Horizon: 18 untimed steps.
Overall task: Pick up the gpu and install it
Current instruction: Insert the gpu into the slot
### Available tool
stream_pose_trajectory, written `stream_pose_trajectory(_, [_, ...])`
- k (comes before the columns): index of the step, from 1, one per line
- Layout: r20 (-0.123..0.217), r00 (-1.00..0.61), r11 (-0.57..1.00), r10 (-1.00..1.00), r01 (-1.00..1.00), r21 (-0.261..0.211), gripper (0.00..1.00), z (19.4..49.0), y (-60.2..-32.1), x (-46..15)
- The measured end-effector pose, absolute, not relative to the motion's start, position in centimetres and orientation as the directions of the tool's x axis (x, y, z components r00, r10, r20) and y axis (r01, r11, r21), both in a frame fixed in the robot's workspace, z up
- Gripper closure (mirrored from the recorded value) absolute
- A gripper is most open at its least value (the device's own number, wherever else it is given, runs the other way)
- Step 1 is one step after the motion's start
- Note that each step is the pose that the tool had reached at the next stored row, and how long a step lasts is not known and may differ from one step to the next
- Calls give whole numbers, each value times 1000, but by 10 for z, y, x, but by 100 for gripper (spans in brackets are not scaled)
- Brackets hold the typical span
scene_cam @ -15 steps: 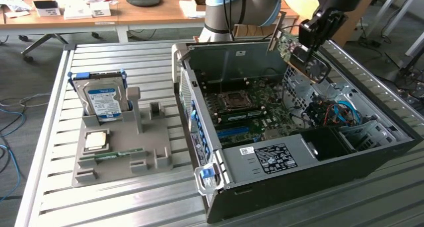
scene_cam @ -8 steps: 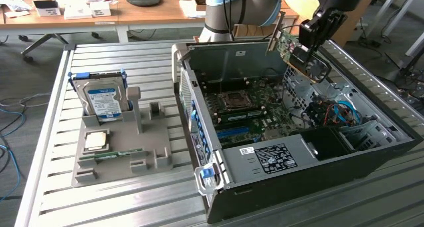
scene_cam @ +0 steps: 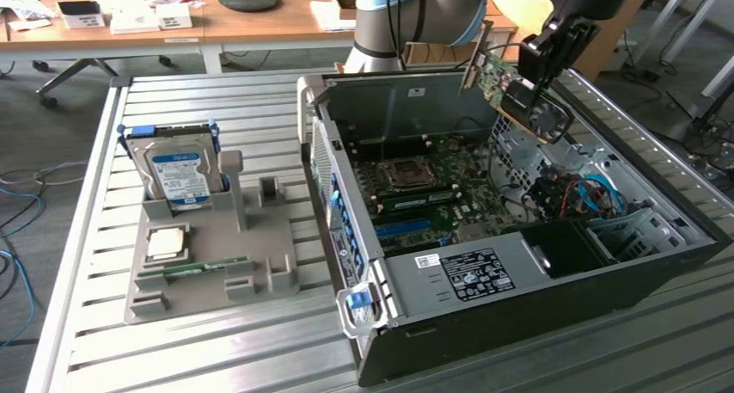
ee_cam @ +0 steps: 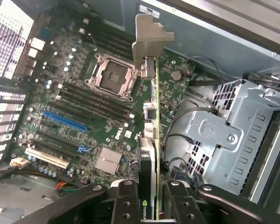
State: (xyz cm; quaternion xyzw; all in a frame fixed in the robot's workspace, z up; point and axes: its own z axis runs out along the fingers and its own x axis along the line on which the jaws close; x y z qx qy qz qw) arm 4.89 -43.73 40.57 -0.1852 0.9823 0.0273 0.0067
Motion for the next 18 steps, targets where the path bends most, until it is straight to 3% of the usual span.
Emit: stream_pose_trajectory(18, [-23, -851, 849, -525, -526, 51, 73, 406, -437, 49])
